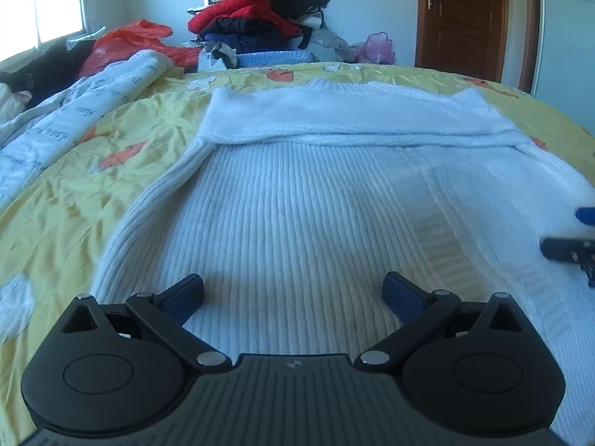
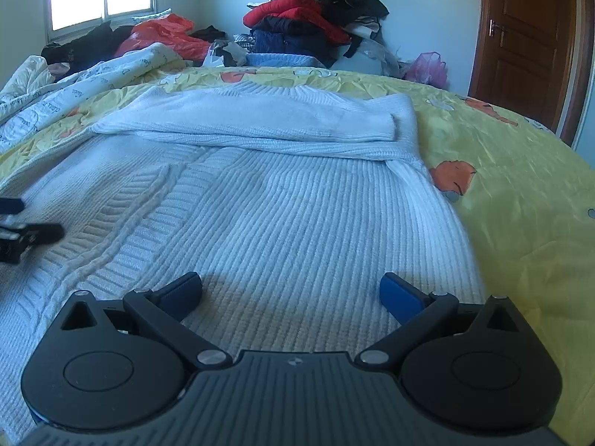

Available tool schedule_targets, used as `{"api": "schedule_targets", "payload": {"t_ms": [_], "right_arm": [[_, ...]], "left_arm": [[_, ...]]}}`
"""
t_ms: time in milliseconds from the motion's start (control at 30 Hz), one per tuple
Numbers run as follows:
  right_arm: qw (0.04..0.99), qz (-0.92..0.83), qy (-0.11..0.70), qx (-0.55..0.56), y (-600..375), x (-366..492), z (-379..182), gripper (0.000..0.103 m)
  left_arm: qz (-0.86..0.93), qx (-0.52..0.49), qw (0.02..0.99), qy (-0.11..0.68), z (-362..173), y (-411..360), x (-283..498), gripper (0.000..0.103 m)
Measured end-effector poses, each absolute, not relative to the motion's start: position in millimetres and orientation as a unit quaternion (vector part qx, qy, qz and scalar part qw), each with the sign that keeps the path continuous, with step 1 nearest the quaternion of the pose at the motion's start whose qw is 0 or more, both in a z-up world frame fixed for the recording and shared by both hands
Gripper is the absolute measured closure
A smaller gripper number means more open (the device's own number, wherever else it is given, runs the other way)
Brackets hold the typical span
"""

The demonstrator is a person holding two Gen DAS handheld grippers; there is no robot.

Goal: Fold small clothes

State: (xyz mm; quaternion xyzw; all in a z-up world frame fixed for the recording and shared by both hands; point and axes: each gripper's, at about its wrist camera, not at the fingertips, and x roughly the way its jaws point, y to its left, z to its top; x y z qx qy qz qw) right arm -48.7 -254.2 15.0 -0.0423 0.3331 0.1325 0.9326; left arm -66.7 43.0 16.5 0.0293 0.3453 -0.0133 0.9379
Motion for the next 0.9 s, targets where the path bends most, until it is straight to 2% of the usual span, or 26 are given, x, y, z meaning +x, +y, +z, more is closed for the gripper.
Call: {"api": "schedule_targets", "payload": {"t_ms": [167,567,900], "right_arm": [[0.934,0.128,0.331,-0.044,-254.4,-50.8,14.0,0.001],[0.939,0.116,0.321,-0.036,-261.3,-98.2,10.2,0.001],[0.938,0.121,0.324,-0.03,-261.9,-96.9,10.6,0.002]], "left_arm": [[-0.021,0.028,0.945,0.326,9.9,46.1,-92.3,0.0],[-0.019,0.017,0.944,0.328,7.4,47.6,-87.7,0.0],[-0.004,0.008,0.943,0.333,11.3,46.0,-108.1,0.0]]}}
